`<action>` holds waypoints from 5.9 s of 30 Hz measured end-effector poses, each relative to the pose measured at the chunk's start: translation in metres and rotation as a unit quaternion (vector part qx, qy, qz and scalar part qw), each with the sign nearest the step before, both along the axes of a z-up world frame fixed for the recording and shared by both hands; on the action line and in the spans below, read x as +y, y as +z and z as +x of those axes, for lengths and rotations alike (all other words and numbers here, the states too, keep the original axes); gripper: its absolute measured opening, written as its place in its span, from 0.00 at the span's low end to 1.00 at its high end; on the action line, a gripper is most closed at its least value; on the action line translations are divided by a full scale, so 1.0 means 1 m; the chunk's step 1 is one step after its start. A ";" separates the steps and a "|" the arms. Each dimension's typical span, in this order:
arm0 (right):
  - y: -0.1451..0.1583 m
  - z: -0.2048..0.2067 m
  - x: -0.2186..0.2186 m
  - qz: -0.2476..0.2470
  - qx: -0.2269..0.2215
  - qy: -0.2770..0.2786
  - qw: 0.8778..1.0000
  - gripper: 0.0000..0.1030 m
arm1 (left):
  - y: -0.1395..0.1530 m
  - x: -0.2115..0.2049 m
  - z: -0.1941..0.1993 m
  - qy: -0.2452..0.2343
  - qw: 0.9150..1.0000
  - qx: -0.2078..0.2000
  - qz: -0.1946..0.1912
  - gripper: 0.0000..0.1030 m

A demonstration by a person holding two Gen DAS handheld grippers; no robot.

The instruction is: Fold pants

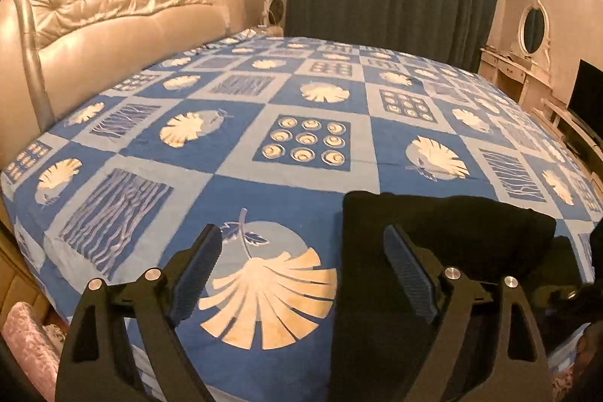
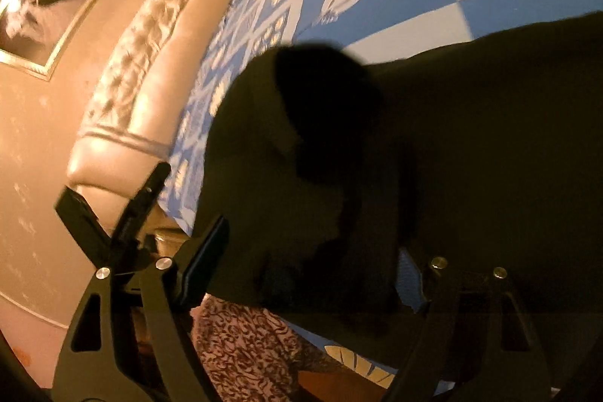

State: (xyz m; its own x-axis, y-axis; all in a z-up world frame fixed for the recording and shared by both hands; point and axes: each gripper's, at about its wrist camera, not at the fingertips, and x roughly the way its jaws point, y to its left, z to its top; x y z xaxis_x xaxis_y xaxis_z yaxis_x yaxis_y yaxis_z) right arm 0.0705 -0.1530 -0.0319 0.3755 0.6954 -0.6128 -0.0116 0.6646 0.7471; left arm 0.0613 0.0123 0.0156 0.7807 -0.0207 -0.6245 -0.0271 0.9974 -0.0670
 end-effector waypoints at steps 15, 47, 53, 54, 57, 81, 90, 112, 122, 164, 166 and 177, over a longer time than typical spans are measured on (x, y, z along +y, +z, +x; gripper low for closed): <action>0.069 -0.027 -0.066 -0.052 -0.056 -0.040 0.996 0.12 | -0.003 -0.002 -0.004 -0.027 0.997 0.016 -0.076 0.84; -0.016 -0.084 -0.181 0.076 0.051 -0.154 0.984 0.80 | -0.072 -0.006 -0.028 -0.069 0.926 0.185 -0.322 0.84; -0.035 -0.082 -0.166 0.125 0.075 -0.133 0.980 0.80 | -0.081 -0.013 -0.030 -0.089 0.897 0.205 -0.381 0.84; -0.035 -0.082 -0.166 0.127 0.075 -0.133 0.980 0.80 | -0.080 -0.017 -0.031 -0.101 0.893 0.208 -0.387 0.84; -0.037 -0.083 -0.166 0.130 0.073 -0.135 0.980 0.80 | -0.077 -0.028 -0.036 -0.129 0.889 0.203 -0.389 0.84; -0.052 -0.088 -0.175 0.121 0.075 -0.114 0.983 0.38 | -0.093 -0.049 -0.036 -0.144 0.896 0.216 -0.360 0.47; -0.052 -0.090 -0.178 0.124 0.066 -0.111 0.984 0.38 | -0.085 -0.055 -0.035 -0.143 0.904 0.212 -0.343 0.46; -0.051 -0.088 -0.175 0.115 0.062 -0.112 0.985 0.38 | -0.078 -0.058 -0.037 -0.143 0.922 0.200 -0.298 0.41; -0.052 -0.086 -0.171 0.115 0.061 -0.107 0.986 0.38 | -0.075 -0.051 -0.036 -0.131 0.927 0.197 -0.293 0.40; -0.051 -0.064 -0.152 0.130 0.054 -0.070 0.988 0.52 | -0.074 -0.010 -0.045 -0.071 0.927 0.216 -0.300 0.64; -0.047 -0.065 -0.154 0.125 0.053 -0.069 0.988 0.60 | -0.070 -0.003 -0.050 -0.070 0.919 0.225 -0.317 0.65; -0.028 -0.039 -0.183 0.049 0.006 -0.099 0.994 0.88 | -0.042 0.016 -0.006 -0.151 0.936 0.155 -0.276 0.72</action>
